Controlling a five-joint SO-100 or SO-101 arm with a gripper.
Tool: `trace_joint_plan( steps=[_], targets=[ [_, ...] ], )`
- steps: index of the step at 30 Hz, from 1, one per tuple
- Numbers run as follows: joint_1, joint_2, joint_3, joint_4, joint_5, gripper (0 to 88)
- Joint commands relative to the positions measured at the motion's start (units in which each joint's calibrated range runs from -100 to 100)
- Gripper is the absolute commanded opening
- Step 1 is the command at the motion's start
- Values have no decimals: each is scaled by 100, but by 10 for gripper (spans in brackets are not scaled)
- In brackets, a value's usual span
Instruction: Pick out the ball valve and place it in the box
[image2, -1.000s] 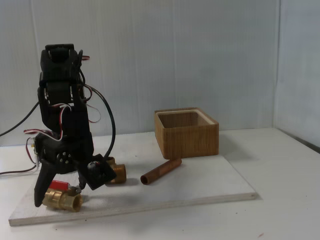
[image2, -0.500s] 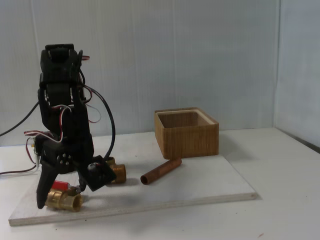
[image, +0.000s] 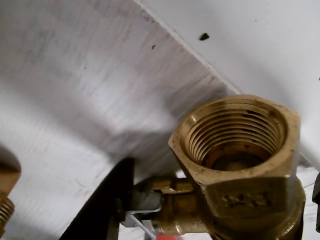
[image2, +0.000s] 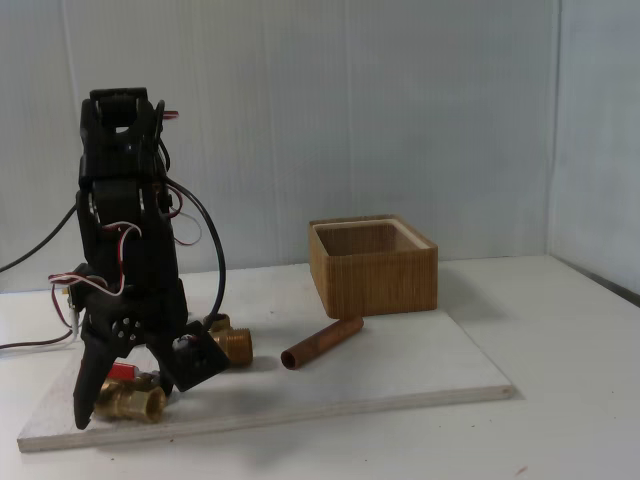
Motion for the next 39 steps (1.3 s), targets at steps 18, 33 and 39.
trace_joint_plan(
  steps=[18,33,39],
  targets=[
    [139,-254,-204,-74,-19,185],
    [139,-254,-195,-539,7,122],
    [139,-262,-204,-539,2,122]
  ],
)
